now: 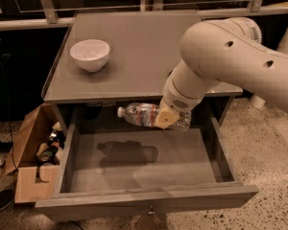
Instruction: Pick water bottle from top drawer and place on counter
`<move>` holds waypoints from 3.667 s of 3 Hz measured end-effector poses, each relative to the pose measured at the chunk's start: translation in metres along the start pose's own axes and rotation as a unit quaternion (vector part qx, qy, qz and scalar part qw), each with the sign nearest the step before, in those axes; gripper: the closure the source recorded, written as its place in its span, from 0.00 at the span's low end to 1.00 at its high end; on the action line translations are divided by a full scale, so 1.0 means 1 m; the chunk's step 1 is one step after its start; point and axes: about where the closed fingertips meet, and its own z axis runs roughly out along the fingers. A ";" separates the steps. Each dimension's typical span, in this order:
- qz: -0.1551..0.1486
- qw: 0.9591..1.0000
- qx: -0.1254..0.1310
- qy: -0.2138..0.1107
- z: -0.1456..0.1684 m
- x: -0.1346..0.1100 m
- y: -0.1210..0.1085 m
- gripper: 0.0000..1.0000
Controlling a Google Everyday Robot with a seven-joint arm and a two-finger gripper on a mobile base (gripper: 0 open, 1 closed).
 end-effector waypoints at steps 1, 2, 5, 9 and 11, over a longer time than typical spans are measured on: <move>-0.015 1.000 0.010 -0.007 -0.025 -0.014 -0.008 1.00; -0.032 0.999 0.037 -0.014 -0.057 -0.033 -0.026 1.00; -0.001 0.998 0.063 -0.002 -0.055 -0.052 -0.073 1.00; 0.098 0.990 0.098 0.029 -0.044 -0.075 -0.109 1.00; 0.152 0.980 0.115 0.051 -0.028 -0.086 -0.124 1.00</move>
Offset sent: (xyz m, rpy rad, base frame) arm 0.0275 0.0091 0.1162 -0.0246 -0.1666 0.0551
